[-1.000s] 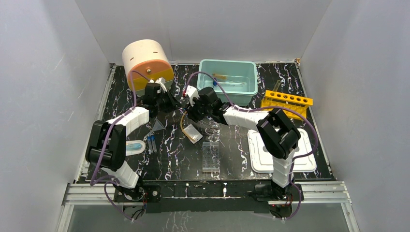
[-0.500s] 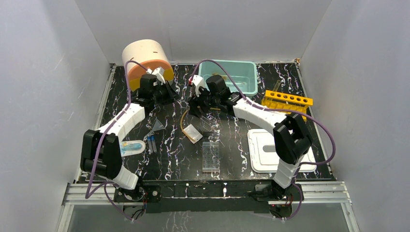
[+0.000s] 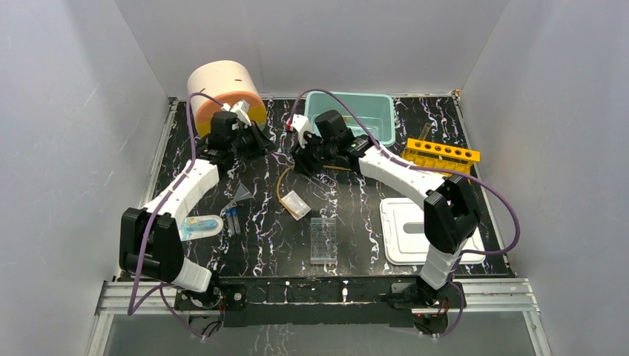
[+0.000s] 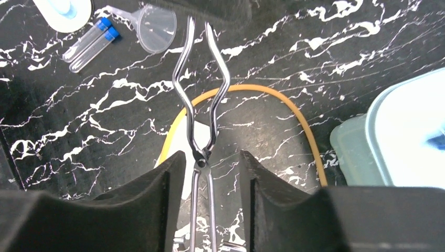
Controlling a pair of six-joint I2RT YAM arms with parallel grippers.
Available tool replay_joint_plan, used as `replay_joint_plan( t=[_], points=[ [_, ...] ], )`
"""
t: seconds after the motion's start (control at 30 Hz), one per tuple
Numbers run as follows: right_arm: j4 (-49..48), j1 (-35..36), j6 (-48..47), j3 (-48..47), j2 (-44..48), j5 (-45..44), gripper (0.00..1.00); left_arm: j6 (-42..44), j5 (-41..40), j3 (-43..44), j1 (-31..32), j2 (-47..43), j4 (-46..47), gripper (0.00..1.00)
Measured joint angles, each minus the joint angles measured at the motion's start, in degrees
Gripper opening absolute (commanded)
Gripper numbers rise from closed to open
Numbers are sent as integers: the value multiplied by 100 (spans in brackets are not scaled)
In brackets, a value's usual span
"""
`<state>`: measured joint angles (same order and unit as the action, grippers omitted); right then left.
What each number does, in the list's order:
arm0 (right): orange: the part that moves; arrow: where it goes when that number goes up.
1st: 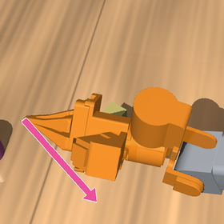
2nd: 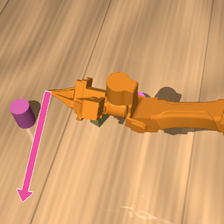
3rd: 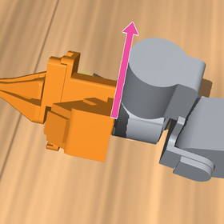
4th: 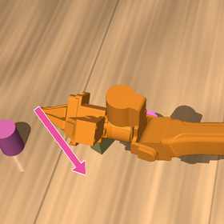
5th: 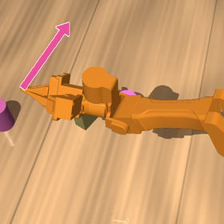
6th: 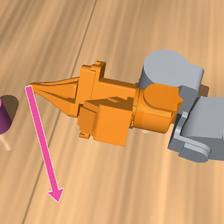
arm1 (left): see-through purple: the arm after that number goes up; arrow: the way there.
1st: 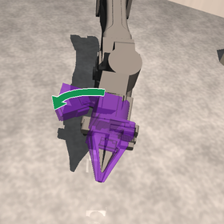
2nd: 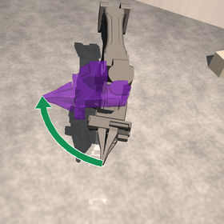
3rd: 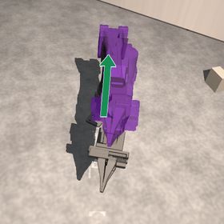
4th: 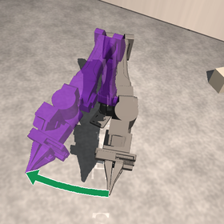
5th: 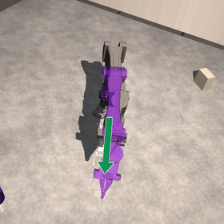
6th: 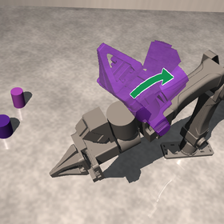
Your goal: Organize the chemistry lab equipment
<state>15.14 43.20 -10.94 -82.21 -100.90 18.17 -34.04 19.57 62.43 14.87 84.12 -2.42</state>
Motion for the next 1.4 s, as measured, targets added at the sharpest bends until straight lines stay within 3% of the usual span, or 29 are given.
replay_joint_plan(
  t=[0.3, 0.43, 0.63, 0.8, 0.87, 0.97, 1.07, 1.23, 1.4],
  points=[
    [170, 11, -219, -350, -105, 116, 52, -118, -7, 13, -2, -162, -127, 0],
    [247, 44, -284, -376, -181, 142, 49, -175, -4, 52, 0, -162, -175, 0],
    [568, 74, -446, -599, -367, 138, 17, -197, -52, 162, 0, -162, -245, 0],
    [898, 85, -651, -852, -446, 9, 0, -219, -83, 234, 0, -162, -319, 0],
    [966, 90, -748, -931, -446, -52, 0, -227, -131, 358, 0, -162, -452, 12],
    [1091, 111, -984, -1115, -435, -245, 0, -295, -192, 634, 0, -162, -695, 45],
    [1263, 116, -1252, -1257, -417, -588, 0, -382, -240, 1019, 0, -162, -881, 64],
    [1569, 66, -1731, -1517, -413, -1132, 0, -455, -463, 1718, -4, -160, -1246, 76],
    [1733, -166, -2251, -1899, -393, -1478, 0, -461, -831, 2247, -92, -160, -1615, 80]
  ],
)
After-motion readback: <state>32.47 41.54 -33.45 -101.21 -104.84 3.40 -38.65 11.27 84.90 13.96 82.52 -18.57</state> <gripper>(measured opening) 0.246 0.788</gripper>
